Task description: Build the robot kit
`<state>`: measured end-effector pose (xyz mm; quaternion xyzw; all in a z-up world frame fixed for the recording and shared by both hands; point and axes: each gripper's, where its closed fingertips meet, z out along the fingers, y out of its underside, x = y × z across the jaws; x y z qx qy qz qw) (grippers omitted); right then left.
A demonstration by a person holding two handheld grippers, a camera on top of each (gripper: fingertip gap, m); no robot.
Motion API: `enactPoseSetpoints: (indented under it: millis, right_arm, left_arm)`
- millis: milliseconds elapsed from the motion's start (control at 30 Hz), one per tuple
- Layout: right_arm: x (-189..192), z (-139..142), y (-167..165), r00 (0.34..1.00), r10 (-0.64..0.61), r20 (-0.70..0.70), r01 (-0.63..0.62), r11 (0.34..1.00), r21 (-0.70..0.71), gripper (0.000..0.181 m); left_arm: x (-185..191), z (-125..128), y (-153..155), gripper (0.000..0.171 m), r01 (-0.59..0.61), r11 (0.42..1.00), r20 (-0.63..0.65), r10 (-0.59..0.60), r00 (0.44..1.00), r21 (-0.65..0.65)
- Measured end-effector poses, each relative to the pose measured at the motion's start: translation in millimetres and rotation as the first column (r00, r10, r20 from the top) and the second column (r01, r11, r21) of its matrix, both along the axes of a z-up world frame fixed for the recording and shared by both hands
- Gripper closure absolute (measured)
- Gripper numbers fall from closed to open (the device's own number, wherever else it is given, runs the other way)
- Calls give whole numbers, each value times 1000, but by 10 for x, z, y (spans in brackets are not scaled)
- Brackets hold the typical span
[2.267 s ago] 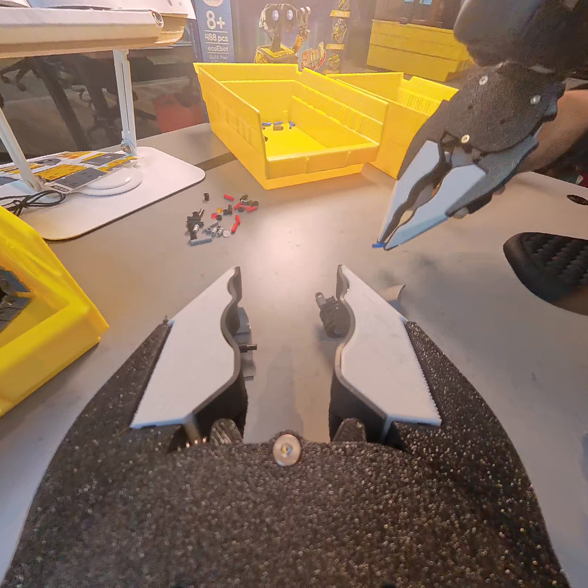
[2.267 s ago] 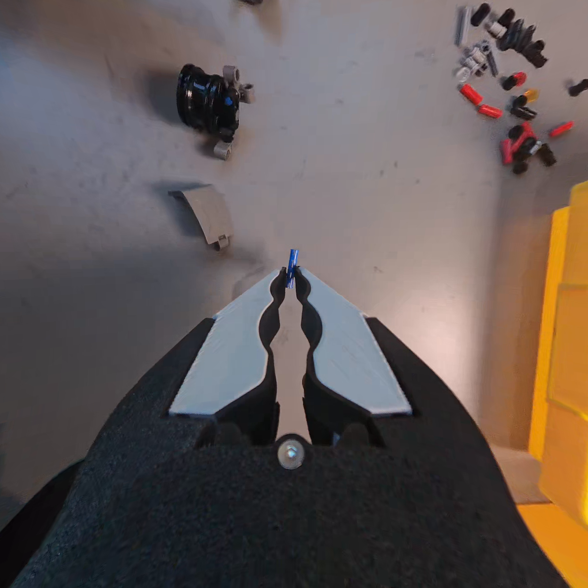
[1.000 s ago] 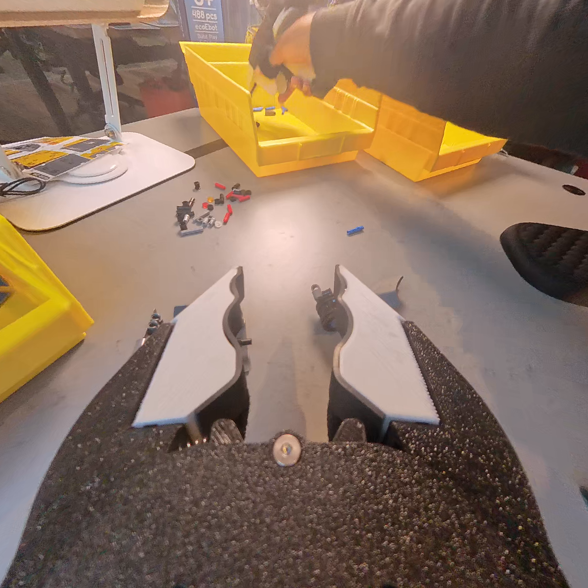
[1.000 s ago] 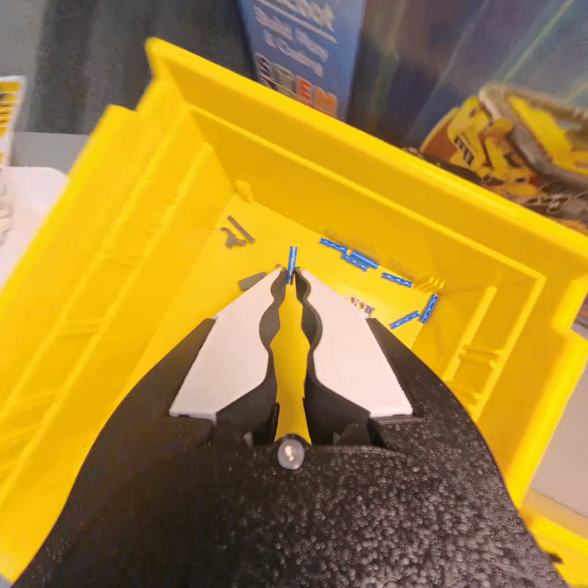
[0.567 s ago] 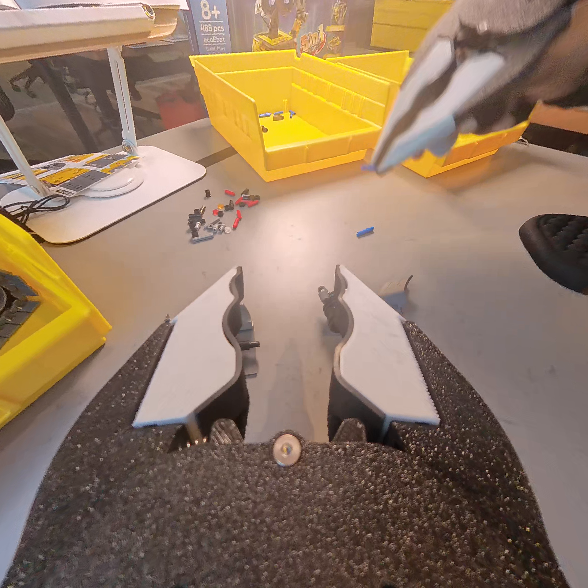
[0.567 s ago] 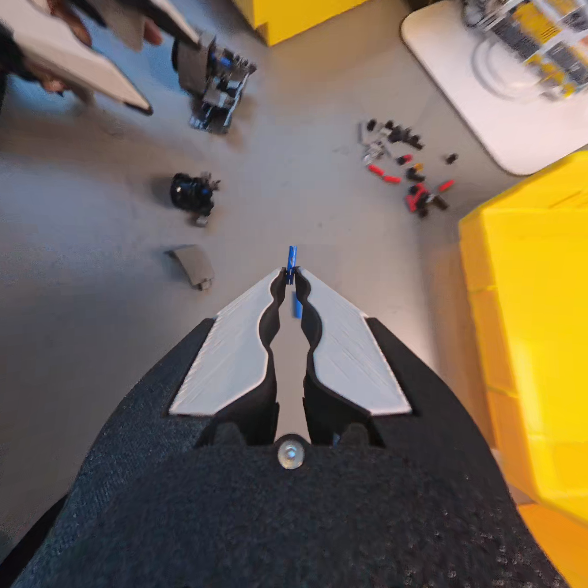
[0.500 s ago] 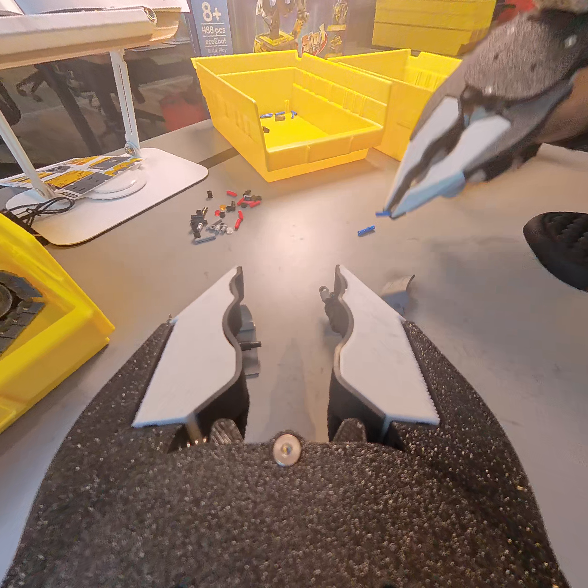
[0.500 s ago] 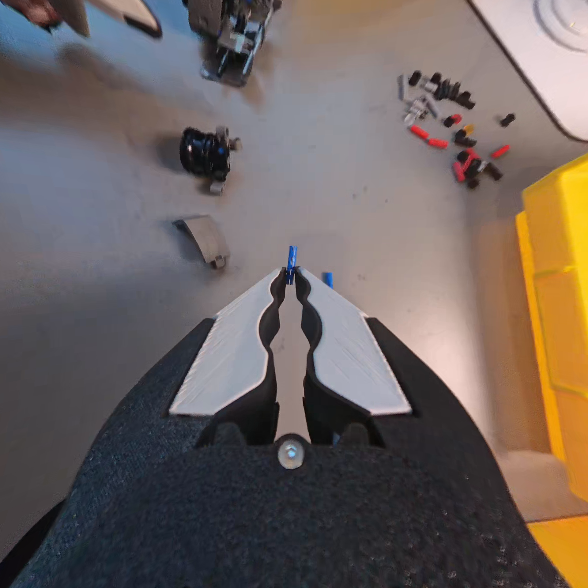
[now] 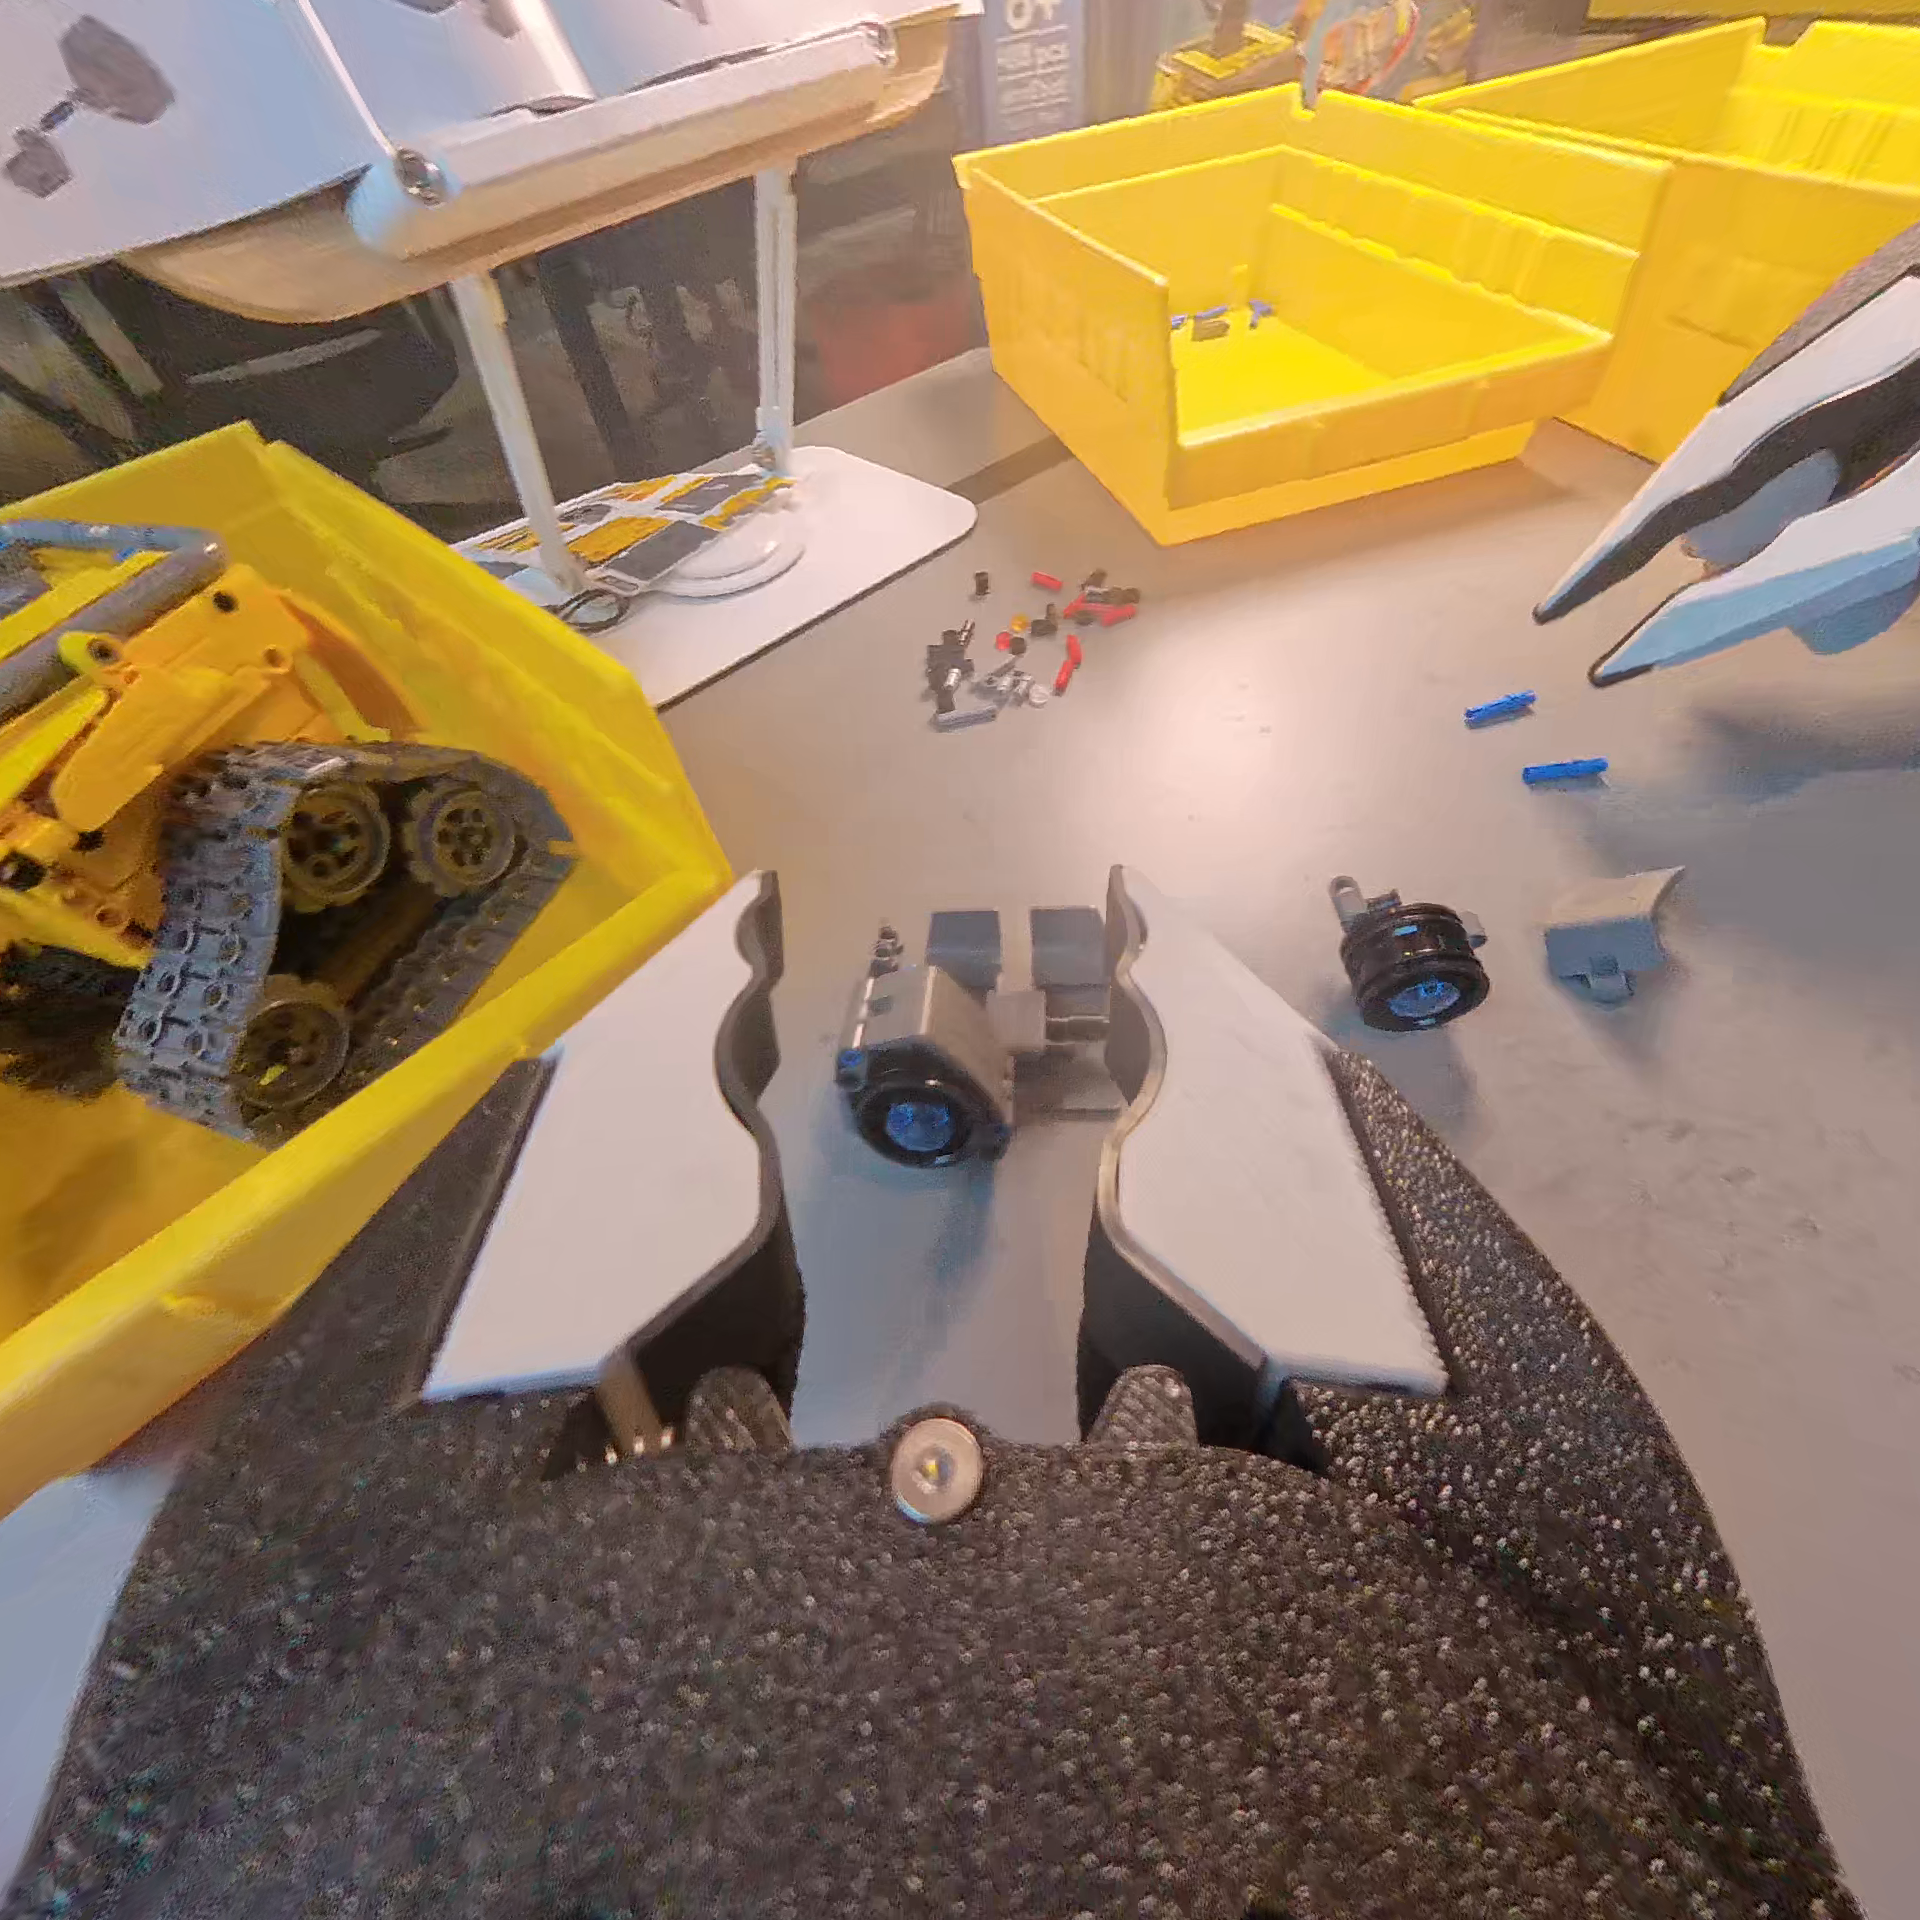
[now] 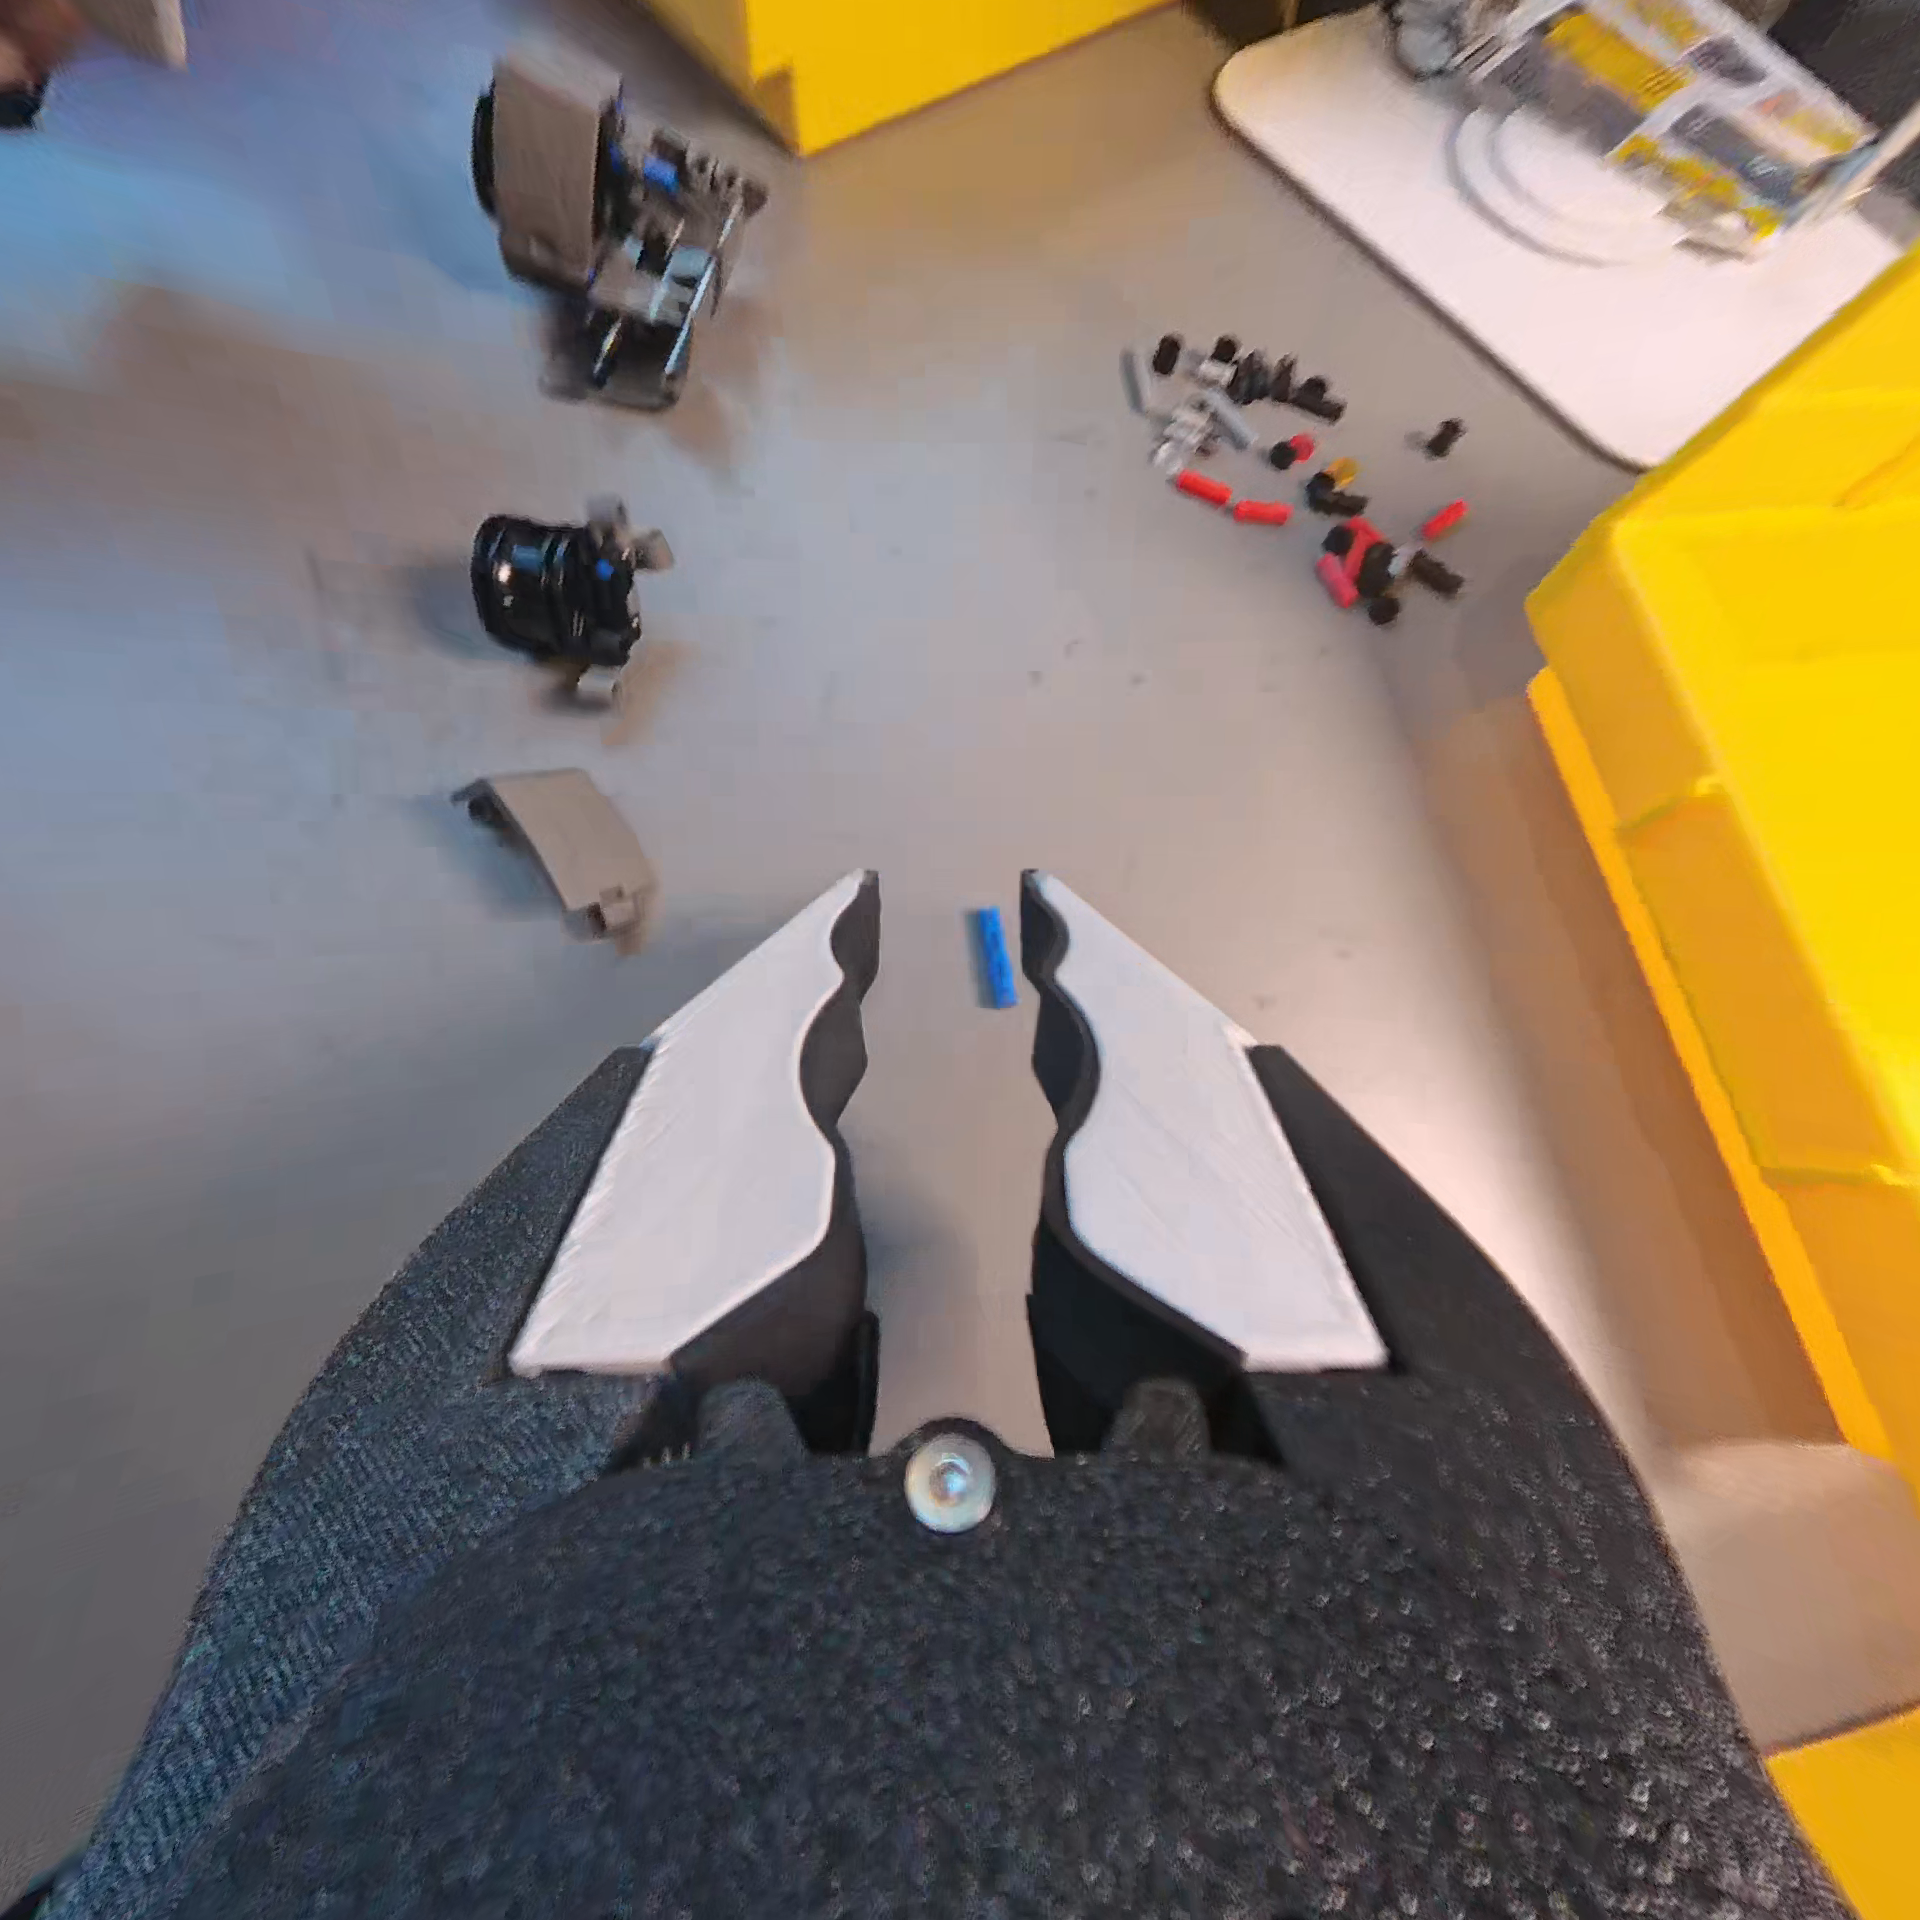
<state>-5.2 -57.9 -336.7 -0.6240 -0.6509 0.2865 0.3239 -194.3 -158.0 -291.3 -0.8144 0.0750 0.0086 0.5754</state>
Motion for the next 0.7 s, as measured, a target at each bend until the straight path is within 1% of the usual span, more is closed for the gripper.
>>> enactPoseSetpoints:
  millis: [67, 133, 267, 333, 433, 500, 600, 700]
  right_arm:
    - [-23, 90, 203, 996, -65, -68, 66, 998, 13, 152]
    - [2, 48, 370, 991, -108, -73, 111, 993, 41, 152]
    - [74, -142, 408, 993, -109, -36, 110, 993, 37, 153]
    - [107, -225, 386, 995, -98, -6, 98, 994, 37, 154]
    - [116, -238, 383, 997, -82, -4, 82, 995, 54, 156]
    - [113, -247, 383, 998, -65, 3, 64, 996, 63, 159]
    - [95, -273, 304, 999, 7, 36, -8, 999, 35, 159]
    - [46, -281, 260, 997, 65, 49, -67, 997, 38, 159]
  left_arm:
    - [-120, -33, -40, 107, -24, 999, 10, 24, 1000, -23]
    - [-254, -48, -77, 108, -60, 998, -4, 60, 998, -30]
    - [-518, 71, -143, 120, -161, 987, -11, 161, 987, 17]
    - [-582, 140, -167, 123, -184, 982, 11, 184, 983, 42]
    - [-601, 168, -177, 123, -189, 980, 44, 186, 981, 56]
    - [-577, 149, -167, 123, -178, 983, 48, 176, 983, 52]
    - [-526, 104, -143, 123, -160, 986, 36, 158, 987, 39]
    - [-482, 49, -122, 123, -145, 989, 29, 144, 989, 22]
